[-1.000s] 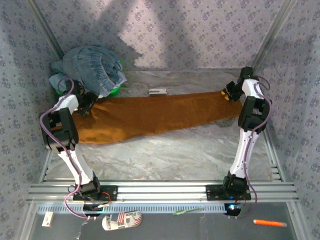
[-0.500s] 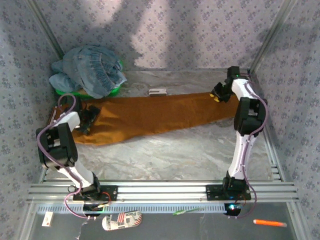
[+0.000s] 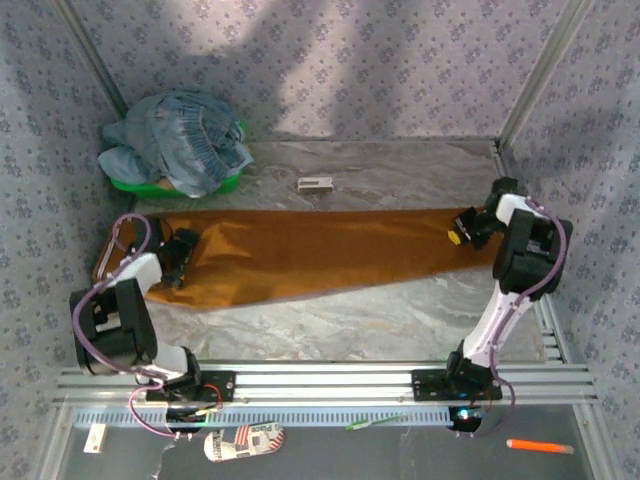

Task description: Fold and stack the trousers

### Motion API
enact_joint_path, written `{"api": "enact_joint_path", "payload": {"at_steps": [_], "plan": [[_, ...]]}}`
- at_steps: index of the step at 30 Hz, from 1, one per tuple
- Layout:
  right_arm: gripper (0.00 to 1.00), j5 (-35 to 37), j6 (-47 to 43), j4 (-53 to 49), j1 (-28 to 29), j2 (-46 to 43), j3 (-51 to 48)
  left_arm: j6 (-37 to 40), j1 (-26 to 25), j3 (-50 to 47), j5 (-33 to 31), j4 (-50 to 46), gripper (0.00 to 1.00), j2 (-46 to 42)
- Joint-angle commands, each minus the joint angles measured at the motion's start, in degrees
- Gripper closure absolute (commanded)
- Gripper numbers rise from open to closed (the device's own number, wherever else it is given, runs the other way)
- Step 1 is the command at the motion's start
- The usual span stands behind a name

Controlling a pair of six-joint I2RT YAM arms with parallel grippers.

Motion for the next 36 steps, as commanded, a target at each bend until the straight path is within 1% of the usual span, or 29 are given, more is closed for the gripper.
{"api": "enact_joint_path", "payload": {"at_steps": [1,3,5,7,9,10,11,13,14,16,18,20,21,22,23,24,25,26,28,29,30,31,33,34,36], "plan": [[1.00,7.81,-0.06,-3.46,-3.24,-3.24,-2.96,-1.42,0.77,-6.38,-0.56,-16.31,0.03,-4.83],[1.00,10.65,-0.19,-5.79,-4.54,-5.33,-3.36,-0.93,0.61,-7.77,0.50,-20.82,0.05,-11.50],[0.98,10.11,-0.18,-5.20,-5.60,-7.45,-4.32,-0.21,0.63,-7.74,1.13,-25.08,0.06,-17.88],[0.90,8.39,-0.01,-5.09,-4.59,-8.89,-4.22,1.16,0.62,-5.36,1.00,-27.97,0.07,-22.66],[0.77,9.64,-0.17,-7.58,-0.43,-9.11,-0.25,3.72,0.63,-0.47,0.50,-28.53,0.07,-23.56],[0.72,11.09,-0.14,-8.70,1.87,-8.83,1.96,5.22,0.49,2.28,0.05,-28.67,0.07,-22.32],[0.67,12.47,-2.25,-10.32,4.74,-7.92,4.69,7.01,0.08,5.65,-0.12,-28.62,0.07,-19.80],[0.64,15.77,-3.02,-13.41,9.97,-5.42,9.82,10.04,-0.90,12.69,-0.17,-30.81,0.08,-13.42],[0.63,18.36,-3.19,-14.88,12.86,-3.94,12.32,12.86,-2.52,16.37,-0.15,-31.16,0.11,-10.00],[0.62,21.10,-4.93,-16.70,17.66,-1.63,16.13,16.82,-6.84,22.89,-5.19,-34.25,0.12,-4.72],[0.61,21.52,-8.56,-17.30,22.00,0.15,18.77,20.99,-12.91,28.41,-9.63,-36.76,0.14,-0.22],[0.60,18.79,-13.54,-15.83,25.73,0.41,19.60,24.99,-18.88,32.42,-13.97,-38.52,0.17,3.15],[0.60,17.71,-17.11,-15.25,28.21,0.18,20.02,25.06,-21.45,34.05,-17.63,-40.67,0.18,4.78],[0.59,17.75,-20.60,-15.20,30.63,-0.08,20.74,25.81,-23.23,34.40,-18.27,-40.74,0.18,5.63],[0.58,20.27,-23.95,-15.63,33.98,-0.35,21.64,26.74,-24.30,34.02,-17.01,-39.59,0.19,6.40],[0.56,22.98,-26.38,-16.06,37.04,-0.56,22.24,27.78,-24.60,33.56,-14.41,-38.23,0.20,7.22],[0.56,24.22,-27.77,-16.66,38.96,-0.58,22.81,29.12,-24.74,33.60,-12.37,-37.40,0.21,8.54],[0.56,24.71,-28.35,-16.99,40.36,-0.37,23.58,30.13,-25.14,34.47,-12.88,-37.67,0.22,10.45],[0.55,20.79,-29.41,-16.94,41.09,0.40,24.77,33.43,-26.82,37.02,-15.53,-38.85,0.24,14.47],[0.55,18.83,-30.11,-17.33,41.26,1.12,25.51,34.27,-27.87,38.89,-17.30,-40.46,0.26,16.48],[0.54,18.11,-31.12,-18.19,41.61,2.10,26.53,35.53,-29.10,40.51,-18.69,-40.94,0.29,17.87],[0.54,17.68,-32.99,-18.82,42.19,2.84,27.24,36.61,-30.11,41.56,-19.52,-41.41,0.30,19.15],[0.48,23.62,-36.41,-20.54,44.58,4.82,28.67,38.48,-32.04,44.05,-21.47,-43.49,0.32,22.09],[0.47,25.42,-38.21,-21.15,45.57,5.79,29.19,39.36,-32.66,44.55,-22.43,-44.09,0.34,23.17],[0.46,27.31,-41.21,-23.54,47.46,8.93,30.80,40.55,-33.31,45.34,-23.29,-44.81,0.42,25.08]]}}
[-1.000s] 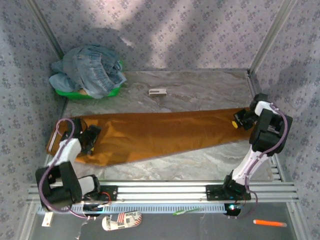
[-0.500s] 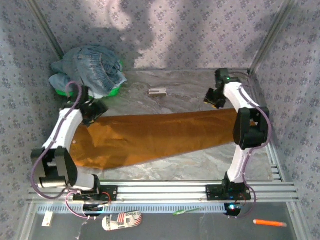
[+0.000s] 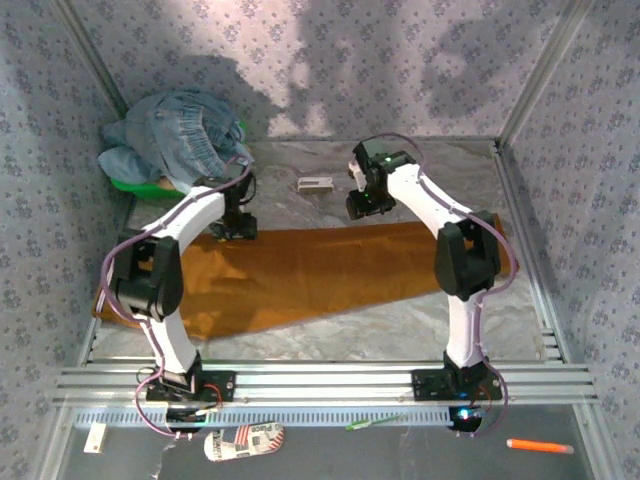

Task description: Fold and stack the trousers

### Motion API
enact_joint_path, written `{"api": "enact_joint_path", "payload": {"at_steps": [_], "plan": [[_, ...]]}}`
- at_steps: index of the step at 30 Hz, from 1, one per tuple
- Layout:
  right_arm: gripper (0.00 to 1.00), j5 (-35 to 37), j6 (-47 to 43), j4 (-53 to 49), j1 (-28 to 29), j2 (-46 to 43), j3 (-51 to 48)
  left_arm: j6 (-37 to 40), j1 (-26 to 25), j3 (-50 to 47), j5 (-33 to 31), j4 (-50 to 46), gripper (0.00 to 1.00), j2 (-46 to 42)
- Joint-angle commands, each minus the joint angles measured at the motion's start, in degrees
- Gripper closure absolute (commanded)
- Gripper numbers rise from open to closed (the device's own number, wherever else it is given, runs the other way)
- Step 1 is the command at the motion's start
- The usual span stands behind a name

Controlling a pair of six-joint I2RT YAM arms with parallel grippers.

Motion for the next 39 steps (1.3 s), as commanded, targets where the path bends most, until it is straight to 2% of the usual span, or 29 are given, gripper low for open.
{"api": "enact_joint_path", "payload": {"at_steps": [1,10,13,16,18,21,23,32,38,39], "plan": [[0.47,4.78,-7.92,-7.39,3.11,6.00,3.15,4.59,-1.21,2.66,-4.11,-4.98,0.44,2.08],[0.49,1.20,-8.49,-5.76,3.07,11.14,2.47,5.99,-1.29,0.30,-4.04,-4.98,0.54,4.11],[0.55,0.57,-8.05,-4.59,2.43,10.90,1.46,5.82,-1.29,-1.14,-4.05,-4.06,0.63,4.49],[0.67,-0.37,-7.64,-4.39,1.74,10.67,1.06,5.35,-1.29,-1.55,-4.56,-4.53,0.78,5.15],[0.79,-0.56,-7.47,-4.03,1.66,10.17,0.53,4.86,-1.25,-1.70,-4.55,-4.90,0.89,5.06],[0.95,-1.35,-7.03,-3.61,1.78,9.02,-0.95,4.51,-1.29,-2.06,-4.37,-5.10,1.00,4.15],[1.00,-1.61,-6.62,-2.79,1.87,7.74,-2.29,4.49,-1.29,-2.25,-4.09,-5.01,1.00,3.46],[1.00,3.09,-3.26,3.57,1.67,0.34,-7.63,4.06,-1.29,-0.69,-4.69,-5.89,1.00,-1.29],[1.00,3.58,-2.69,4.53,1.91,-0.26,-8.67,4.52,-1.29,0.07,-5.51,-6.67,1.00,-2.92],[0.93,3.83,-2.55,4.41,2.12,0.30,-8.66,4.38,-1.21,0.39,-6.63,-7.74,0.95,-2.14]]}}
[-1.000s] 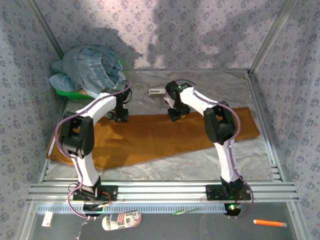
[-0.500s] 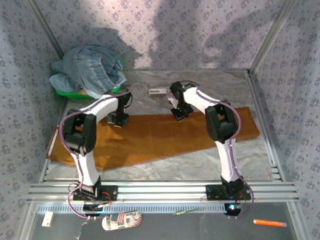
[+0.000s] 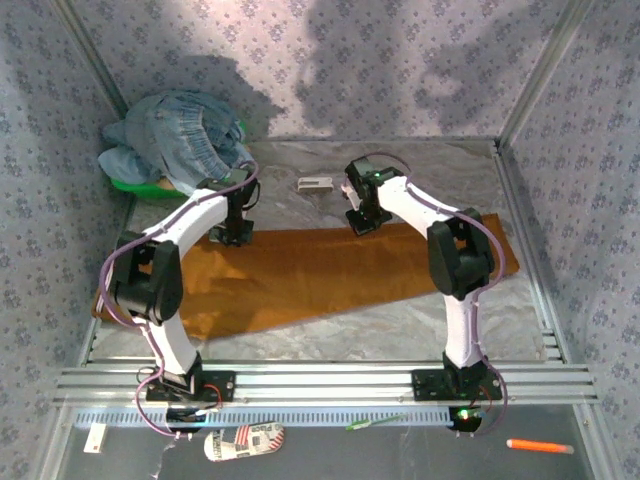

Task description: Fold and stack the trousers

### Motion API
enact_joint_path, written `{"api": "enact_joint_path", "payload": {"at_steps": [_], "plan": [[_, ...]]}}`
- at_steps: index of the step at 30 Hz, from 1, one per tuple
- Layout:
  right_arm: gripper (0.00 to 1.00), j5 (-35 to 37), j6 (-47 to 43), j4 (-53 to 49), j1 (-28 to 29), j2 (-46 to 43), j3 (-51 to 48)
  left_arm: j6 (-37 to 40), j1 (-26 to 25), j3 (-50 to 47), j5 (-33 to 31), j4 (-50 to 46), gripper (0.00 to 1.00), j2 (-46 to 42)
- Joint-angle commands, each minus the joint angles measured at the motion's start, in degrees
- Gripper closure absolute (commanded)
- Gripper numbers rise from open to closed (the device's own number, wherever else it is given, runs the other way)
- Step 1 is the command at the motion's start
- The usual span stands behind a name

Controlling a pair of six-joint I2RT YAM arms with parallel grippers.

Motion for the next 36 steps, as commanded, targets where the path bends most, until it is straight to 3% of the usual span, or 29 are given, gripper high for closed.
{"api": "enact_joint_path", "payload": {"at_steps": [1,3,4,5,8,10,14,17,19,24,28,36], "plan": [[0.80,0.91,1.19,-0.10,0.52,0.26,-0.74,-0.82,0.26,1.85,-3.62,-4.13,0.80,1.01],[0.62,0.48,1.10,0.12,1.18,0.67,-1.28,-1.78,0.30,0.71,-5.15,-4.36,0.62,1.64],[0.56,0.31,0.91,0.47,1.71,0.83,-1.72,-2.29,0.50,-0.38,-5.22,-3.79,0.45,1.37],[0.52,0.53,0.89,0.67,2.12,1.05,-2.03,-2.87,0.75,-1.40,-5.26,-3.10,0.39,1.01],[0.49,1.08,1.09,0.68,2.41,2.50,-2.33,-4.68,2.45,-3.57,-5.49,-1.82,0.26,0.69],[0.49,0.92,1.06,0.93,2.35,3.59,-2.57,-5.33,3.47,-4.40,-5.54,-1.09,0.23,1.26],[0.53,1.12,1.15,1.16,2.11,5.11,-2.49,-5.86,5.13,-4.90,-3.07,0.77,0.38,2.76],[0.62,0.76,1.15,0.95,1.90,5.42,-2.39,-5.41,5.57,-4.92,-2.54,1.80,0.53,3.54],[0.74,0.54,1.15,1.03,1.73,5.42,-2.65,-5.34,5.96,-4.64,-1.95,1.90,0.69,3.89],[0.99,0.81,1.46,1.36,1.93,4.59,-3.25,-5.23,6.06,-4.74,-1.32,2.02,0.84,2.98],[1.00,1.92,1.92,2.23,2.11,3.46,-3.55,-4.90,6.06,-4.55,-1.66,1.49,0.99,2.36],[1.00,5.81,4.96,7.59,1.93,-2.18,-7.32,-5.48,5.99,-3.38,-1.19,-0.18,1.00,-2.03]]}}
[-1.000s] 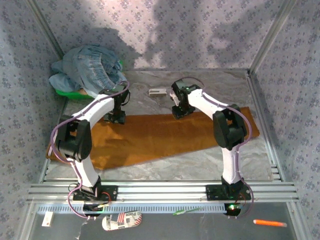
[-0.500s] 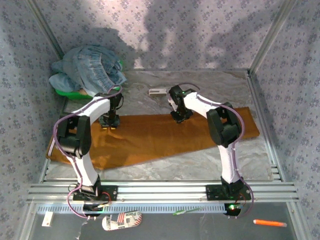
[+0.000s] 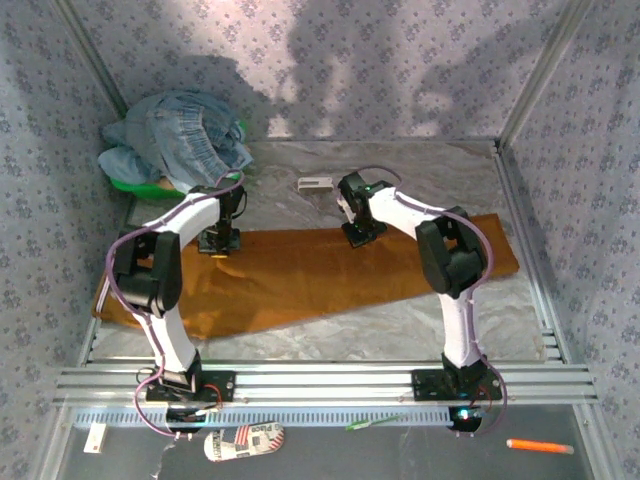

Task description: Fold and stack the trousers

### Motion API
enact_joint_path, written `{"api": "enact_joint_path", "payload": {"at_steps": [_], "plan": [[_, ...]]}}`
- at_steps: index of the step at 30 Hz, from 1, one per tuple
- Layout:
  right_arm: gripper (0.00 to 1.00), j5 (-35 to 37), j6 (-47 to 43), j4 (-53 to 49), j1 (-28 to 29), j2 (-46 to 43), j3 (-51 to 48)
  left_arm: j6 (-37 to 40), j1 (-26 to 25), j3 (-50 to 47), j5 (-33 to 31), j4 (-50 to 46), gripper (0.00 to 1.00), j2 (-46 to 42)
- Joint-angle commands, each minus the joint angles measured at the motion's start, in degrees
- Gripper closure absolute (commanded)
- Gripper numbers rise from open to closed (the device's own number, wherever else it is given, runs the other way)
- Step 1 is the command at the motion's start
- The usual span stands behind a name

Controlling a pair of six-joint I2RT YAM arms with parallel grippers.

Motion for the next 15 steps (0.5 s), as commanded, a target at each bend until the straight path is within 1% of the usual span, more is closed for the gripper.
{"api": "enact_joint_path", "payload": {"at_steps": [1,8,15], "plan": [[1.00,3.42,2.39,2.73,-0.23,-4.32,-1.85,-0.60,0.51,2.04,0.32,-2.49,1.00,-4.96],[1.00,6.34,3.82,5.17,-0.18,-6.53,-3.52,-0.33,0.18,4.94,0.65,-4.49,1.00,-6.81],[1.00,8.65,4.48,5.38,-0.65,-9.25,-2.62,0.08,0.26,8.48,-0.80,-5.55,1.00,-7.87]]}}
